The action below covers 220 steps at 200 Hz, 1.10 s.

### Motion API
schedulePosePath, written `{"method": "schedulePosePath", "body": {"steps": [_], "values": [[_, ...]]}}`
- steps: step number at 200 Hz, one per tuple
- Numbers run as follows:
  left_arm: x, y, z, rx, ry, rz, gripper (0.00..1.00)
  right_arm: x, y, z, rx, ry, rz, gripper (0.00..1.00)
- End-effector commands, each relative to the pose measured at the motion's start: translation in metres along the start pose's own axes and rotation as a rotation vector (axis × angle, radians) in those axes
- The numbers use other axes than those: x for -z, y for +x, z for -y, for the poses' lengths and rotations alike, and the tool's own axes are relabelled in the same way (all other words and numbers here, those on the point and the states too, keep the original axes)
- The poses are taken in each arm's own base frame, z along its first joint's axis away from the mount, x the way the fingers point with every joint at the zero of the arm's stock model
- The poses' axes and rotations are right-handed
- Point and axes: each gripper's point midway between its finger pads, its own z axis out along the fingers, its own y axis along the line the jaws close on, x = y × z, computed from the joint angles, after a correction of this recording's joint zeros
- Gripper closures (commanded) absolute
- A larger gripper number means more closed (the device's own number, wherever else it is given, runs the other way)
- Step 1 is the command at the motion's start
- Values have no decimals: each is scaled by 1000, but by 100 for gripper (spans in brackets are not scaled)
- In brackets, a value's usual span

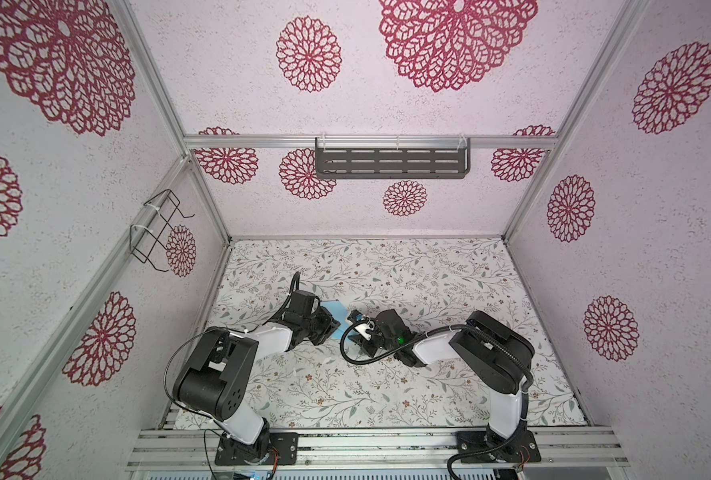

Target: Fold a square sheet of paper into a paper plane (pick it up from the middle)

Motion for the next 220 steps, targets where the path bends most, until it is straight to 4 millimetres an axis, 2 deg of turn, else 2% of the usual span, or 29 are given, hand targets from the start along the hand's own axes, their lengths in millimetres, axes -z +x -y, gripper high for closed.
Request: {"method": "schedulePosePath", "body": {"steps": [1,71,103,139,171,196,220], "values": [[4,-5,9,7,10,16,92,-1,-20,5,46,38,70,68],[5,-7,6,12,-6,22,89,0,-16,-6,42,-15,76,76],[11,-11,4,8,-15,37,84,-1,-13,-8,25,-28,66,82],[37,-28,5,12,1,102,68,-2,-17,-14,-26,-70,64,89],[70,-46,2,26,26,204,54,-2,-33,-22,-125,-141,84,92],[89,-49,-2,16,53,276,49,-5,-43,-26,-230,-190,75,93],[96,-45,-8,12,75,310,48,-10,-46,-28,-325,-223,62,94]]}}
